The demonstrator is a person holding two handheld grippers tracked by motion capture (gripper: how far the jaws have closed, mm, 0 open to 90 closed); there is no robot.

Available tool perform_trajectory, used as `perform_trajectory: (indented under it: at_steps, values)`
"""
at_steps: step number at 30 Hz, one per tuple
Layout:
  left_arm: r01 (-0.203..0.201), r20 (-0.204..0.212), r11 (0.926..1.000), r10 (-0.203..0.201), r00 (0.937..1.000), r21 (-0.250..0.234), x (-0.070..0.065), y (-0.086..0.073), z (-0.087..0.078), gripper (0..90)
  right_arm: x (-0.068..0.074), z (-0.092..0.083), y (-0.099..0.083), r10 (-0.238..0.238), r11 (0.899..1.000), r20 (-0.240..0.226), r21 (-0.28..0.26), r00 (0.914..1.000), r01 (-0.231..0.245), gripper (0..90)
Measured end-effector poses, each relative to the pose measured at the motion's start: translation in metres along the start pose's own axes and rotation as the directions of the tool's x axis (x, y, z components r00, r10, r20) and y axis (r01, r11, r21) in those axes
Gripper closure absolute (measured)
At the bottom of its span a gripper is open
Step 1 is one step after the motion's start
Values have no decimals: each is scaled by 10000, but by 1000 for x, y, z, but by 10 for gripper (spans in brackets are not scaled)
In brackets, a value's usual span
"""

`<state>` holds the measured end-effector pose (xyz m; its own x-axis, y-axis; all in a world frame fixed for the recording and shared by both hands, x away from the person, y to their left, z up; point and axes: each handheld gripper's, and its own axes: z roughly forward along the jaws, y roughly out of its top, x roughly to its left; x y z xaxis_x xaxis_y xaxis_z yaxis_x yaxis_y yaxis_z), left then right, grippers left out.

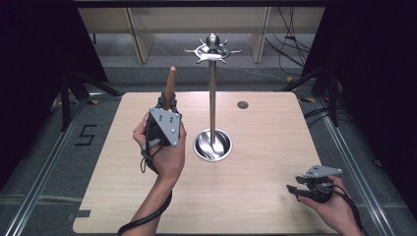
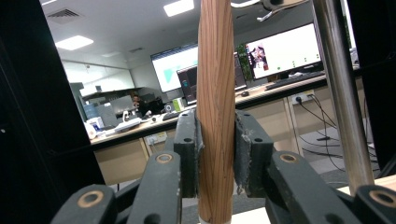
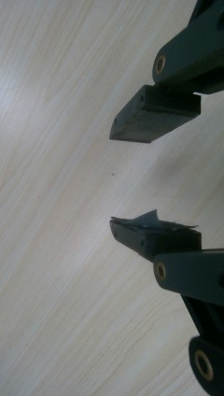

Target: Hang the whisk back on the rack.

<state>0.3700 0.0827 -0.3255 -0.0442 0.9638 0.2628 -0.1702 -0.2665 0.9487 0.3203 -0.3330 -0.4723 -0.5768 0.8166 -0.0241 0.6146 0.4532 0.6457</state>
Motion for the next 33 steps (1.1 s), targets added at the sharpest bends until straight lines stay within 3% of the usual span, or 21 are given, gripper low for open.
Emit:
perform_trajectory:
  at_steps: [33]
  values:
    - [-713, -541, 9969, 693, 9961, -348, -14, 21, 6, 719, 0, -1, 0, 22, 10000, -48, 67, 10000, -21, 508]
